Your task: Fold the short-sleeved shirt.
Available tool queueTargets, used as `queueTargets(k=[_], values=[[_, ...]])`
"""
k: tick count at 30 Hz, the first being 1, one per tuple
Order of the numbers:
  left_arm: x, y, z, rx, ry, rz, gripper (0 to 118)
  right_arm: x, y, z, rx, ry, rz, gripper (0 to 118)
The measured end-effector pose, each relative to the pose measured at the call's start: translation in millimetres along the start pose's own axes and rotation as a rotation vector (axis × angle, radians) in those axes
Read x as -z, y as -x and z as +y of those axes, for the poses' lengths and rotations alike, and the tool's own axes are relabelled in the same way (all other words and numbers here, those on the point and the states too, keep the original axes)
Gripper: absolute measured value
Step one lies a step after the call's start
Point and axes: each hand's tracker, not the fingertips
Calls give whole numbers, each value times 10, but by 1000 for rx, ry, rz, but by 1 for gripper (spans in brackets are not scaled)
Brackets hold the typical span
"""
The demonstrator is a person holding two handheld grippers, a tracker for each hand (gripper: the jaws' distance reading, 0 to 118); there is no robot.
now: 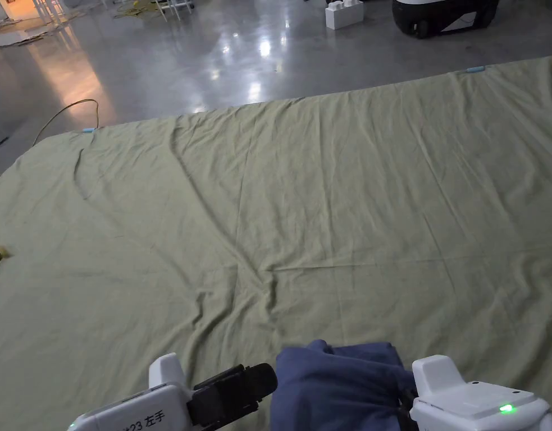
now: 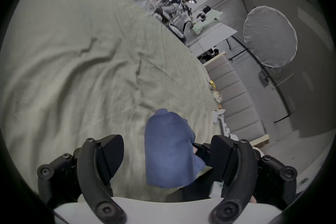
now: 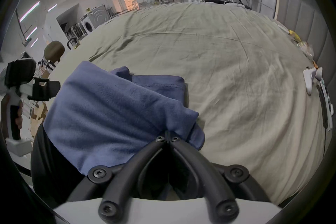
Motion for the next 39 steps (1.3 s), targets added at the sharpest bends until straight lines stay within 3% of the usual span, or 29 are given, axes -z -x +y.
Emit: queueTargets(k=[5, 9, 11, 12, 16, 19, 21, 22, 27, 31, 34, 37, 39], values=[[553, 122, 92, 10, 176, -41, 99, -13, -67, -18, 57, -9, 23, 0], [848, 3, 59, 62, 269, -51, 96, -13, -65, -2, 53, 0, 27, 0], [882, -81, 60, 44, 246, -31, 58, -23, -61, 2, 49, 1, 26, 0], [882, -100, 69, 67, 252, 9, 49, -29, -72, 1, 52, 0, 27, 0], [731, -79, 150, 5, 244, 6, 45, -174, -145, 44, 107, -38, 107, 0], [185, 15, 336, -98, 159, -77, 45, -421, -189, 63, 182, -129, 200, 0], [-382, 132, 577, -53, 131, -5, 44, -531, -186, 46, 194, -150, 201, 0], [-709, 234, 736, 15, 110, 70, 45, -566, -178, 20, 195, -156, 200, 0], [-1867, 877, 1532, -52, 32, 494, 44, -547, -143, -134, 247, -98, 251, 0], [-2042, 1398, 1817, -111, 8, 596, 44, -550, -172, -275, 329, -66, 267, 0], [-1897, 1635, 1815, -130, 60, 685, 46, -631, -171, -327, 265, -52, 181, 0], [-1855, 1662, 1780, -89, 20, 818, 69, -705, -226, -370, 215, -45, 156, 0], [-1947, 1587, 1747, -42, -34, 845, 73, -730, -317, -406, 225, -47, 165, 0]])
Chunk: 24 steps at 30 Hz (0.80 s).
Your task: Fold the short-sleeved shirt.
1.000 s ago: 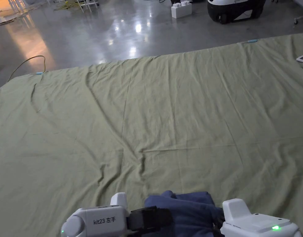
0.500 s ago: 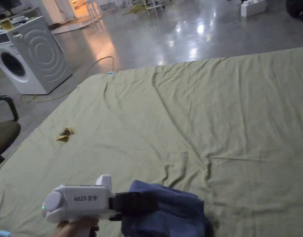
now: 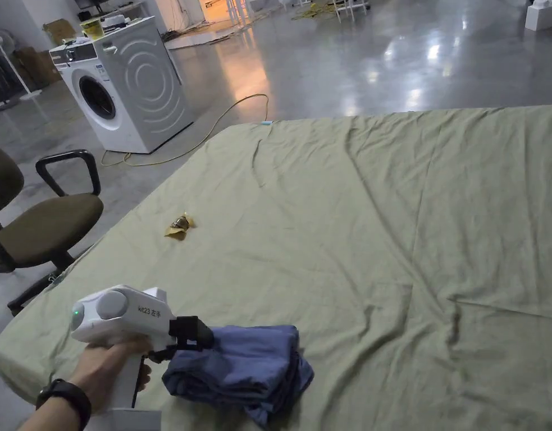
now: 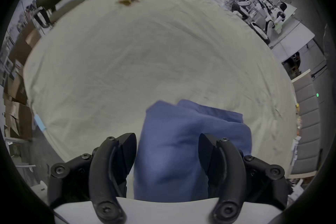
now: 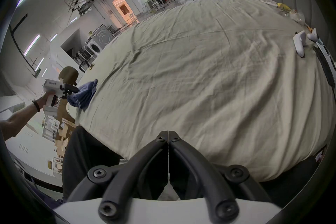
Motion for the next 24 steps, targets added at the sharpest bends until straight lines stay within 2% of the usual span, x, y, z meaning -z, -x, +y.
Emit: queueTargets(k=[3, 4, 5, 7, 10, 12, 17, 21, 24], values=[[-374, -99, -140, 57, -90, 85, 73, -89, -34, 27, 2, -51, -4, 0], [-531, -181, -234, 137, -145, 150, 73, -124, -38, 49, 2, -68, -4, 0], [-714, -258, -338, 210, -189, 142, 73, -165, -39, 66, 2, -96, -7, 0], [-1088, -492, -558, 293, -281, 97, 73, -251, -26, 110, -18, -126, -16, 0], [-1716, -921, -889, 336, -431, -45, 72, -448, 54, 230, -106, -214, -60, 0], [-2038, -1291, -1066, 415, -505, -122, 72, -594, 125, 346, -147, -295, -90, 0], [-2599, -2291, -1555, 640, -810, -170, 71, -1059, 284, 614, -156, -544, -109, 0], [-2620, -2836, -1790, 601, -933, -134, 71, -1320, 368, 755, -160, -637, -149, 0], [-2603, -3038, -1933, 590, -962, -207, 64, -1396, 393, 797, -189, -657, -181, 0]])
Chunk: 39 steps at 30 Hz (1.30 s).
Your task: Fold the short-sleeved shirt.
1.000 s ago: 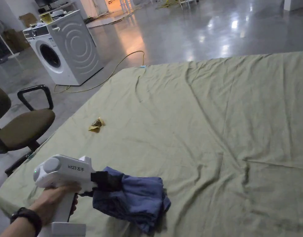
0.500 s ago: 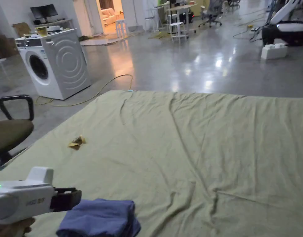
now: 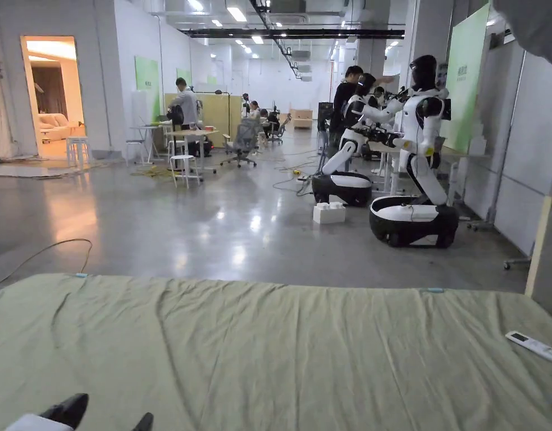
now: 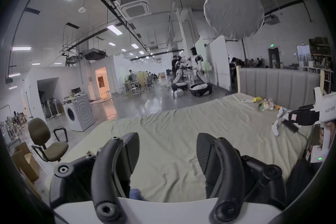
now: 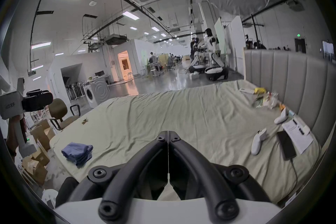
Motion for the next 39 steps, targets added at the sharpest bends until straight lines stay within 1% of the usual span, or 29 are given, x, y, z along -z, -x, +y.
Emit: queueTargets(k=[1, 3, 4, 5, 6, 7, 9, 10, 12, 13, 16, 24, 32, 33, 34, 35, 36, 39], values=[[16, 12, -53, -22, -16, 0, 57, -24, 9, 21, -19, -7, -7, 0], [-37, -22, -93, -6, -44, 12, 42, -107, 47, 39, -58, -41, -32, 0], [-66, -35, -106, 9, -50, 19, 23, -141, 60, 44, -64, -53, -39, 0], [-99, -48, -123, 37, -61, 27, 11, -178, 72, 47, -68, -66, -48, 0], [-135, -54, -154, 58, -70, 42, 10, -208, 81, 51, -73, -87, -64, 0], [-181, -46, -192, 66, -82, 46, 5, -225, 84, 38, -68, -83, -70, 0], [-239, -32, -222, 50, -76, 43, 4, -249, 81, 34, -69, -83, -83, 0], [-262, -3, -237, 31, -73, 46, 0, -266, 87, 29, -75, -88, -92, 0], [-307, 47, -271, -12, -83, 61, 0, -294, 113, 37, -86, -106, -102, 0], [-324, 34, -263, -28, -98, 95, 0, -313, 123, 46, -83, -121, -102, 0], [-332, 40, -283, -18, -95, 112, 0, -343, 163, 96, -73, -148, -91, 0], [-270, 0, -307, -62, -59, 101, 0, -333, 258, 145, -100, -180, -78, 0], [-253, -61, -281, -61, -48, 94, 0, -357, 264, 198, -112, -210, -77, 0], [-250, -73, -280, -63, -47, 92, 0, -350, 253, 224, -105, -209, -72, 0], [-243, -72, -280, -63, -42, 90, 0, -330, 226, 229, -49, -193, -51, 0], [-237, -71, -280, -55, -35, 94, 0, -306, 182, 191, 41, -151, -35, 0], [-231, -70, -279, -48, -32, 96, 0, -312, 178, 228, 13, -199, -26, 0], [-231, -49, -256, -64, -28, 88, 0, -317, 185, 218, 13, -186, -55, 0]])
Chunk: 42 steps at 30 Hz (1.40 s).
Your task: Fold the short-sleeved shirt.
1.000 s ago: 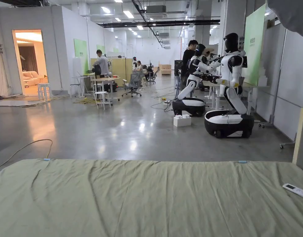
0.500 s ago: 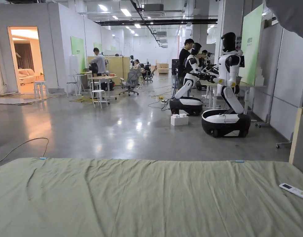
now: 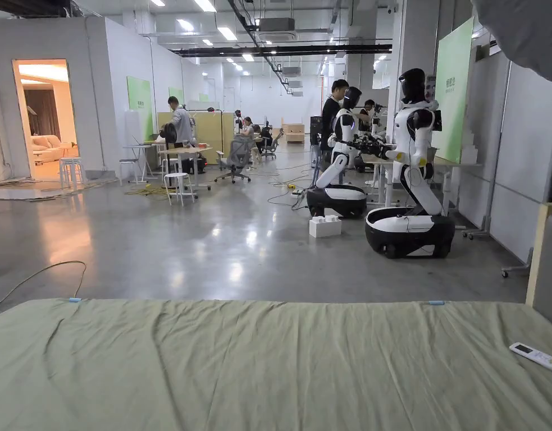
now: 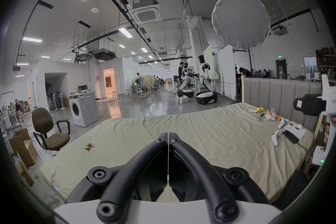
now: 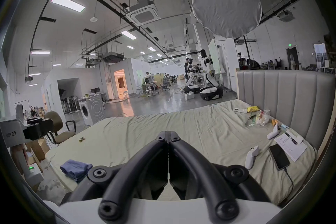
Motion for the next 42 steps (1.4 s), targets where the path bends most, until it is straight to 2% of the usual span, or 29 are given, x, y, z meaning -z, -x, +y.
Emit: queueTargets(k=[3, 9, 13, 14, 15, 16, 17, 19, 20, 22, 23, 24, 25, 26, 42], values=[[-1, 18, 26, -40, 1, -16, 0, -14, 18, 8, -10, -3, -2, 0], [-3, -53, -6, 3, 20, -40, 1, -52, 23, 18, -44, -10, -5, 0], [-22, -114, -19, 22, 10, -45, 24, -65, 10, 9, -34, -10, -8, 2], [-26, -110, -14, 21, 5, -44, 33, -69, 11, 12, -33, -12, -7, 7], [-26, -104, -4, 16, 3, -49, 40, -75, 9, 16, -32, -13, -7, 19], [-23, -98, 10, 9, 2, -54, 44, -84, 5, 24, -28, -13, -4, 24], [-20, -99, 20, 5, 2, -51, 44, -91, 4, 32, -24, -12, 0, 24], [-19, -101, 41, -1, -11, -29, 72, -97, 0, 44, -19, -13, 11, 67], [-20, -94, 55, -5, -14, -26, 75, -101, 3, 45, -21, -20, 13, 78], [-21, -75, 69, -19, -20, -31, 79, -100, 18, 61, -27, -29, 11, 94], [-21, -71, 70, -25, -22, -30, 85, -100, 16, 65, -28, -32, 14, 101], [-24, -70, 72, -29, -27, -27, 96, -102, 11, 66, -28, -36, 19, 106], [-28, -69, 78, -33, -33, -20, 112, -101, 24, 76, -28, -40, 25, 112], [-32, -66, 87, -34, -39, -16, 118, -102, 29, 81, -26, -40, 31, 115], [-39, -62, 83, -69, -38, -31, 118, -62, 104, 60, -76, -16, 28, 118]])
